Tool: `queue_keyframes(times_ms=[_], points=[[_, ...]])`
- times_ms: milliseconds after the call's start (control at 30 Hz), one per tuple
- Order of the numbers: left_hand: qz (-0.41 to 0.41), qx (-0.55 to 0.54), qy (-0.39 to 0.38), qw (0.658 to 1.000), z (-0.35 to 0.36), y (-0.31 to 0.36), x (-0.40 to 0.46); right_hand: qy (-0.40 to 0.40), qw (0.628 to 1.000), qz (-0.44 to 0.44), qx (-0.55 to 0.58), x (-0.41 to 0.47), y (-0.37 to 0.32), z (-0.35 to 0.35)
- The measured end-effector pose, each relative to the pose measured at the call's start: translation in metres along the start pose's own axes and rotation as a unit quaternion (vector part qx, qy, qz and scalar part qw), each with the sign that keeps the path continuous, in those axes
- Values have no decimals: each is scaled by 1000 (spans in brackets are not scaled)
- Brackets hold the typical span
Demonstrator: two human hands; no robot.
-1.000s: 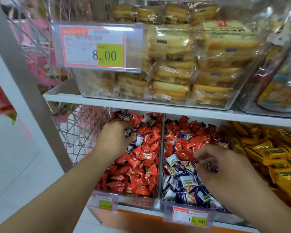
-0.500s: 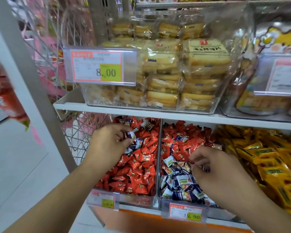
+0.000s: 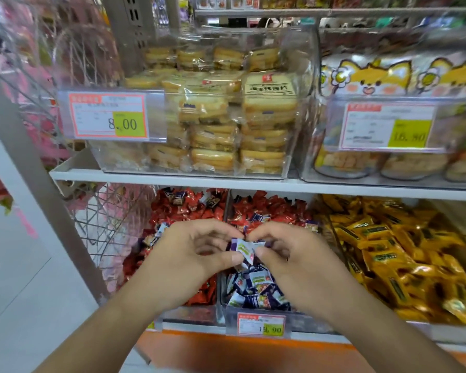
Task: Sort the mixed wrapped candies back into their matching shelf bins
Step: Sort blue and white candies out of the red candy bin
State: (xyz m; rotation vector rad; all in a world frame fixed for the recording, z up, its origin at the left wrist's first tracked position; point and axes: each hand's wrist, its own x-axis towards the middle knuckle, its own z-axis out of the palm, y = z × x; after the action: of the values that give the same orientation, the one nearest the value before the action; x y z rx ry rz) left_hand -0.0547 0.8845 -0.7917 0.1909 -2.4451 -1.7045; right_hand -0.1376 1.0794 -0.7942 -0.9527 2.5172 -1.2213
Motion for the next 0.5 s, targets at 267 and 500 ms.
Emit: queue_keyframes(times_ms=[267,500], points=[[2,42,66,997,14,-8,5,83,987,124,-66,1,14,-27],[32,123,82,988,8,-16,9,67,989,102,-82,3,8,-13]])
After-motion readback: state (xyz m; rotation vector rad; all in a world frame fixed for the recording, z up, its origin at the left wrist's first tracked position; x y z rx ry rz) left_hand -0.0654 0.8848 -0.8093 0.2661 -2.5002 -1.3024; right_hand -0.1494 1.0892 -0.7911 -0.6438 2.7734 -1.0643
